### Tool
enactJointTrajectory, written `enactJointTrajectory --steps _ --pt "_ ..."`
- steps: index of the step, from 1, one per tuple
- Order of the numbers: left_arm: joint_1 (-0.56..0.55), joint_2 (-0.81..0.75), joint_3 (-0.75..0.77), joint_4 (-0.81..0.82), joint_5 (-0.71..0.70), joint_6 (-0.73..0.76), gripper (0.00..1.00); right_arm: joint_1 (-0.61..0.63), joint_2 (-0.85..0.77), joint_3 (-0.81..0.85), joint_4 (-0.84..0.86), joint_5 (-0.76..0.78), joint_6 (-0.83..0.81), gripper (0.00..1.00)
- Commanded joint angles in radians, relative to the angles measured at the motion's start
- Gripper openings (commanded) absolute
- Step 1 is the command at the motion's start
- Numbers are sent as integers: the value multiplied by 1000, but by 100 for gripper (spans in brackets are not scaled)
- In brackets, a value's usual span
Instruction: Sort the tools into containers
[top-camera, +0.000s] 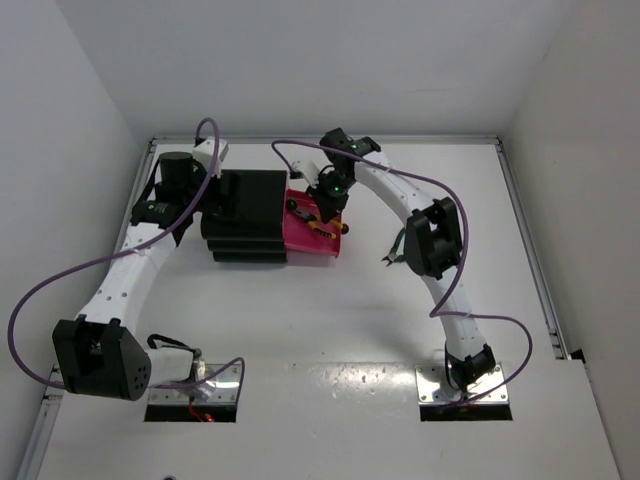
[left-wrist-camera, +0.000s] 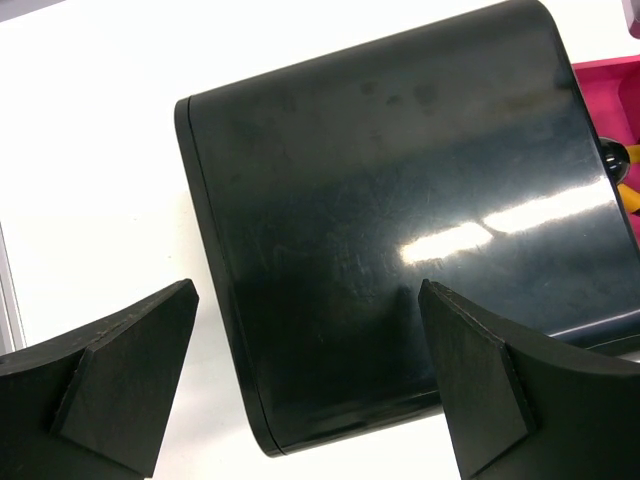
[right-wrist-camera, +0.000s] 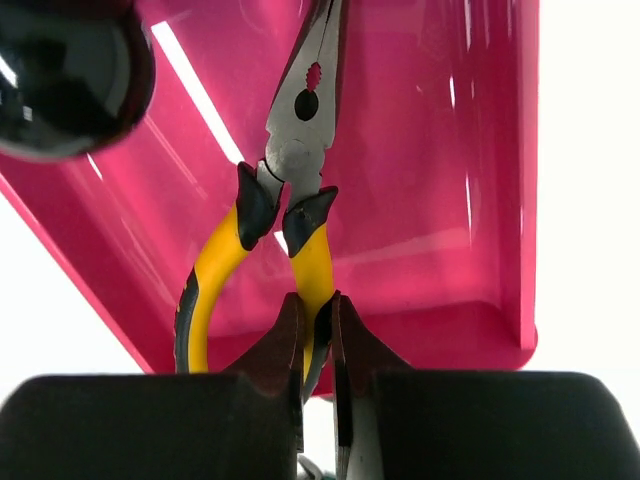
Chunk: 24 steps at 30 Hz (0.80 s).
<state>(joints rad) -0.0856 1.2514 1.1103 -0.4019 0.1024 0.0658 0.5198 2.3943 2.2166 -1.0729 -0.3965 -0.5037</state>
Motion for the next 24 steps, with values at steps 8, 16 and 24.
enactJointTrajectory --steps 8,16,24 --pt "20 -1 19 32 19 -17 99 22 23 37 100 -54 62 0" --pt "20 -1 19 32 19 -17 99 31 11 -18 132 -36 76 37" --pt "41 -1 39 32 19 -37 99 19 -115 -96 194 -68 177 44"
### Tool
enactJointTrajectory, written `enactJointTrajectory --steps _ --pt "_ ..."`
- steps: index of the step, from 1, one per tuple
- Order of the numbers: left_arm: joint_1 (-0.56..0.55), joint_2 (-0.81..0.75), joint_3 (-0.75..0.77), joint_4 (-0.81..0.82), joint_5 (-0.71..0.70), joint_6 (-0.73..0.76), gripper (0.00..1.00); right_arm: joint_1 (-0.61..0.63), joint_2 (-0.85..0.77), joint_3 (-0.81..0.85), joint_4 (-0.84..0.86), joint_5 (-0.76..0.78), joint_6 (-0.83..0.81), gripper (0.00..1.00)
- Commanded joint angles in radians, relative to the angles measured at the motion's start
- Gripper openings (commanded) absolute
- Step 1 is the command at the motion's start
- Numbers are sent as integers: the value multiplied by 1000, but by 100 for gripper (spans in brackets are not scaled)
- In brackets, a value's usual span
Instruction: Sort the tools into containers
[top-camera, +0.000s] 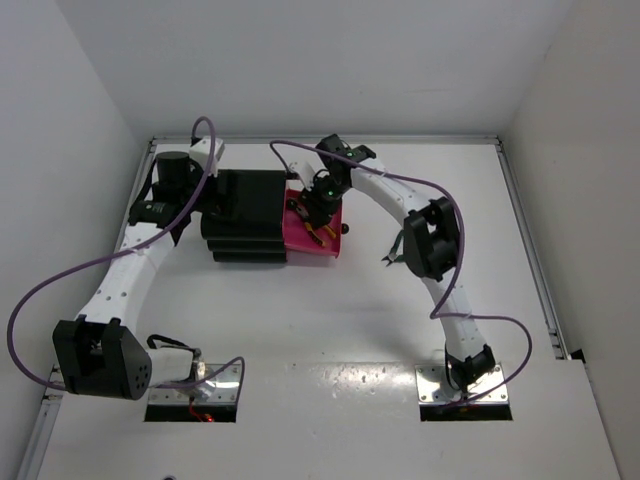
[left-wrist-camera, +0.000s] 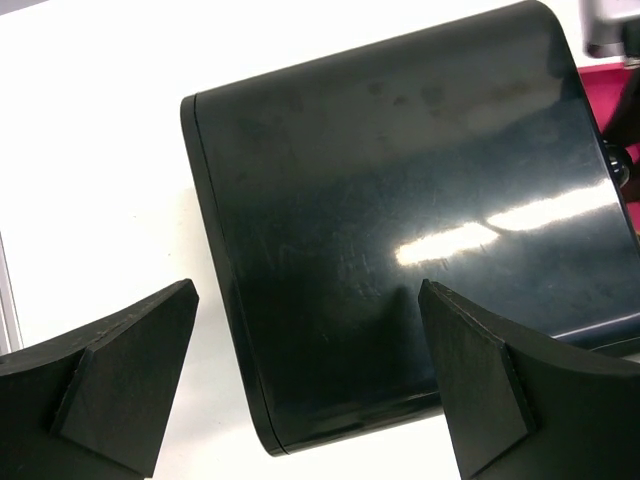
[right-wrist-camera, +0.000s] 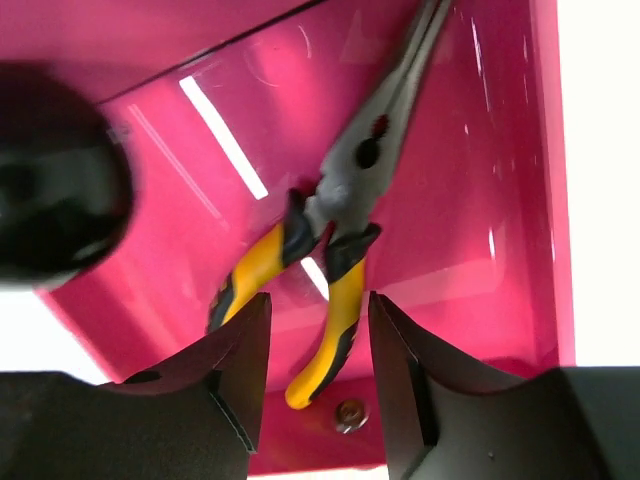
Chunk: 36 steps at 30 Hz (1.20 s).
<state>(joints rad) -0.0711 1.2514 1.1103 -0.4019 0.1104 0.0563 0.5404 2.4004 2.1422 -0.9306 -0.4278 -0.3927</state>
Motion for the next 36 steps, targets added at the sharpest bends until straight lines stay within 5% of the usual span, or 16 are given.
enactJointTrajectory --steps 1,8,11,15,19,23,28,32,36 --pt "27 -1 49 32 21 -27 99 -20 -168 -39 73 -37 83 44" --pt "48 -1 102 32 32 -36 99 -175 -453 -350 229 -176 291 45" --pt "59 -20 102 32 32 -47 99 -259 -518 -516 317 -300 415 54" --pt "68 -29 102 21 41 -47 99 -359 -509 -704 433 -604 584 60" --pt "90 -50 82 12 52 -47 99 -404 -449 -942 743 -798 922 57" --pt "111 -72 72 3 63 -47 99 -395 -426 -1074 1170 -828 1190 57" --pt "133 -90 72 -18 92 -47 99 -395 -321 -1108 1429 -838 1476 57" --pt "133 -99 52 -18 101 -47 99 -404 -232 -1142 1807 -815 1733 57" --pt "151 -99 52 -18 101 -36 99 -404 -179 -1108 1784 -795 1726 57"
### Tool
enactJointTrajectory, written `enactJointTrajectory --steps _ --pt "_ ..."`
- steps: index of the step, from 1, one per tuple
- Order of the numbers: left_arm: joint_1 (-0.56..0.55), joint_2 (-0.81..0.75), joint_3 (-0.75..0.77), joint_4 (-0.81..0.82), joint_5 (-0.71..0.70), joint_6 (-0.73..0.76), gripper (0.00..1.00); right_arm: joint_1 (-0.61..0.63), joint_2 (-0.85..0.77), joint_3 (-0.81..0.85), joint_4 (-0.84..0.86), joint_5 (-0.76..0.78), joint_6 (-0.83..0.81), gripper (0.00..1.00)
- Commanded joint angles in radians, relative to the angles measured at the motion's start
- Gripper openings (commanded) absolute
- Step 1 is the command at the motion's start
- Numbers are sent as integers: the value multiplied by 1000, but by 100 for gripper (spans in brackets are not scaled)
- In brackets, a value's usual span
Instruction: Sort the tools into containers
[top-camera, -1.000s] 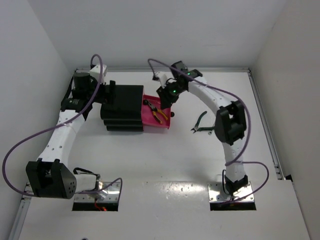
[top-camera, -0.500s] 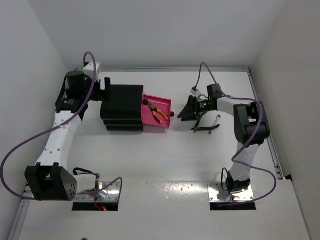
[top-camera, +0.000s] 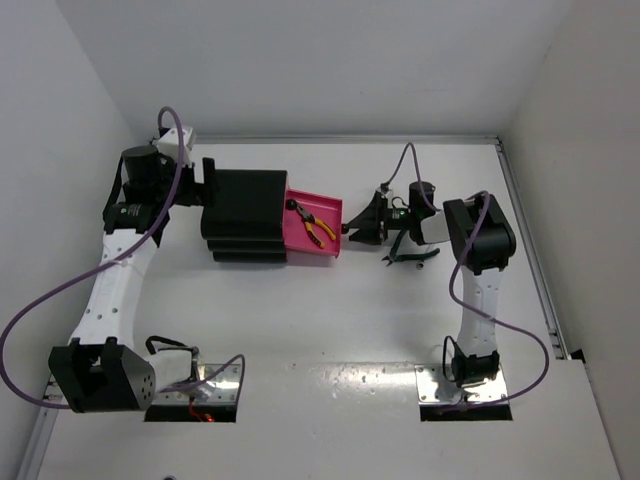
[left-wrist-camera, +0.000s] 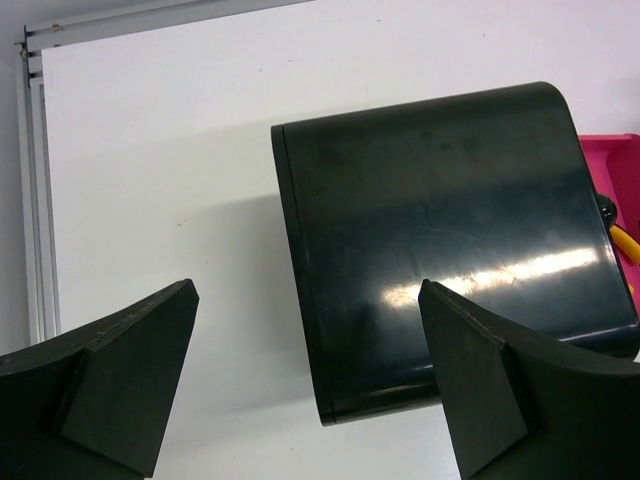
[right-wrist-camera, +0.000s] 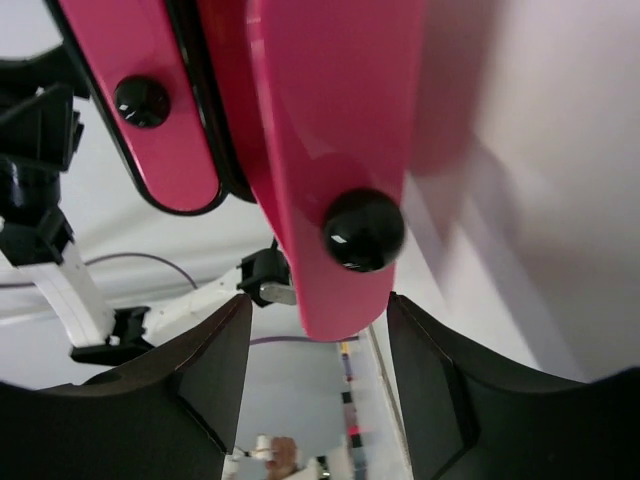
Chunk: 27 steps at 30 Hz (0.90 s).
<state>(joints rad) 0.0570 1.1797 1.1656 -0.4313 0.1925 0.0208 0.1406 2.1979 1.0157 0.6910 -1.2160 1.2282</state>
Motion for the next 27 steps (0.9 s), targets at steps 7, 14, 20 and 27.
enactJointTrajectory --steps 7,14,20,27 --pt "32 -28 -3 2 19 -1 99 -13 72 50 146 12 83 57" --pt "41 -18 -14 2 30 10 99 -4 137 104 186 12 132 54" --pt "61 -18 -4 2 39 19 99 -4 169 115 209 12 152 50" --pt "70 0 -4 2 39 19 99 14 232 136 453 -20 339 50"
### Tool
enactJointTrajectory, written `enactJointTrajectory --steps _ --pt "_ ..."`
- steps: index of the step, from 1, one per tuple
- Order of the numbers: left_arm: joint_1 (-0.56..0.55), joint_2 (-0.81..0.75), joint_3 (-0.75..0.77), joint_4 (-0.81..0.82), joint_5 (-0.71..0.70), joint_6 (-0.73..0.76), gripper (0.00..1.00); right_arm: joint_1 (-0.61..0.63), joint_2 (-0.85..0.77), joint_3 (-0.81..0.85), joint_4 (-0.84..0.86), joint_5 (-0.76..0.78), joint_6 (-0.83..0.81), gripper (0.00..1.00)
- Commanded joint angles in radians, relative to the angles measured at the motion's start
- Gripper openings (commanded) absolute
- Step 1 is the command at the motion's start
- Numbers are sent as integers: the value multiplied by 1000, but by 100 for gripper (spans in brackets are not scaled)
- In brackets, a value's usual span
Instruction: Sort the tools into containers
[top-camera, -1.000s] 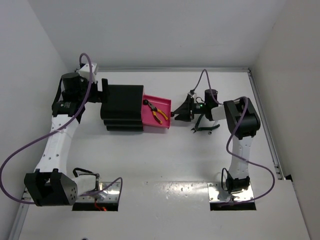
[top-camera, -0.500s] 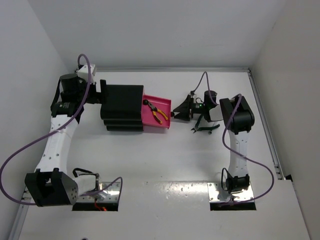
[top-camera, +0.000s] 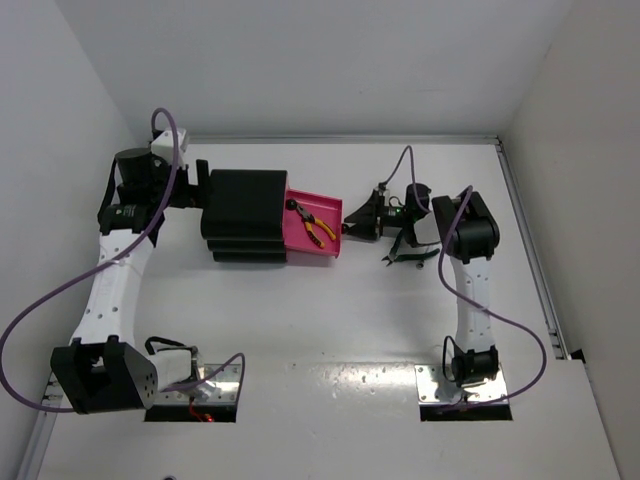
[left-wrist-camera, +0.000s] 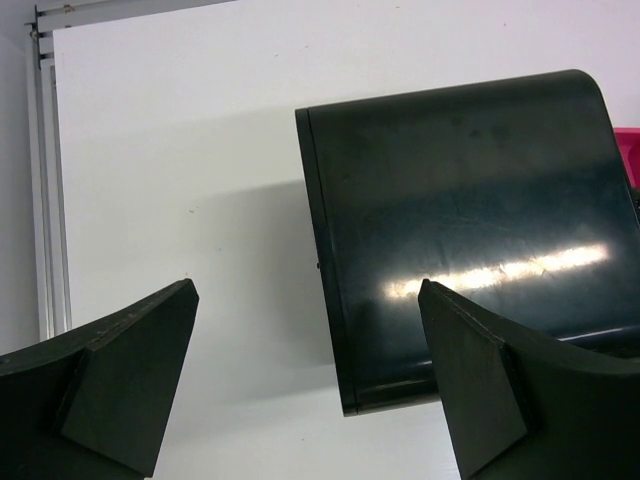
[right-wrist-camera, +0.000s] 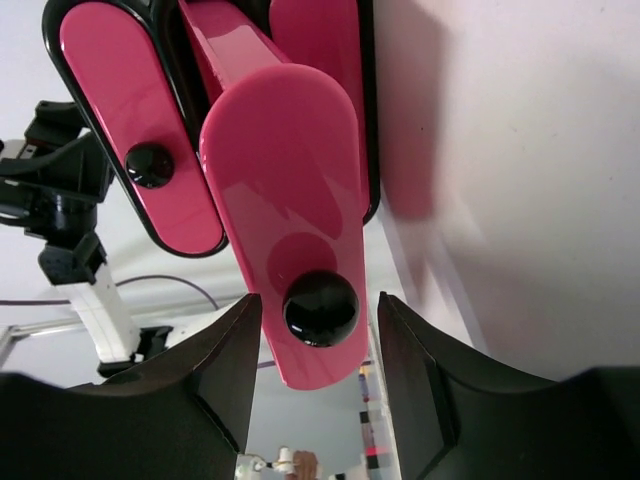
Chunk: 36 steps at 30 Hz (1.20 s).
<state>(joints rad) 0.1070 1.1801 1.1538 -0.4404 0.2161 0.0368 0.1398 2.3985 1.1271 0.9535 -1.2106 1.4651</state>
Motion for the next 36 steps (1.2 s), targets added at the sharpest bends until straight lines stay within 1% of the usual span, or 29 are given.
enactJointTrajectory --steps 1,2,8,11,12,13,15,16,18,19,24,28,29,33,36 --pt "20 0 7 11 25 3 99 15 31 34 218 -26 127 50" --pt "20 0 7 11 25 3 99 15 45 34 240 -26 159 50" --pt "30 19 7 11 25 3 99 33 65 34 312 -46 221 49" --pt "30 29 7 11 25 3 99 34 65 34 324 -46 221 44" --pt "39 29 7 11 25 3 99 34 65 34 324 -46 221 41" --pt "39 29 7 11 25 3 99 34 65 34 324 -46 221 34" --pt "39 29 7 11 25 3 99 34 65 34 324 -46 230 27" --pt "39 29 7 11 34 3 99 34 65 34 333 -46 230 21" --pt "39 29 7 11 34 3 99 34 47 34 343 -55 239 17" --pt "39 29 7 11 34 3 99 34 47 34 379 -55 256 14" --pt "48 29 -11 20 34 -8 99 43 7 34 389 -55 265 11" --pt "48 10 -22 31 -56 -75 99 43 -18 77 380 -55 265 11" --pt "48 10 -11 31 -123 -86 99 43 -18 77 380 -55 274 11" --pt "57 19 -11 31 -268 -97 99 52 -18 140 380 -55 284 10" --pt "79 32 -11 40 -294 -97 99 61 -18 168 380 -55 284 10"
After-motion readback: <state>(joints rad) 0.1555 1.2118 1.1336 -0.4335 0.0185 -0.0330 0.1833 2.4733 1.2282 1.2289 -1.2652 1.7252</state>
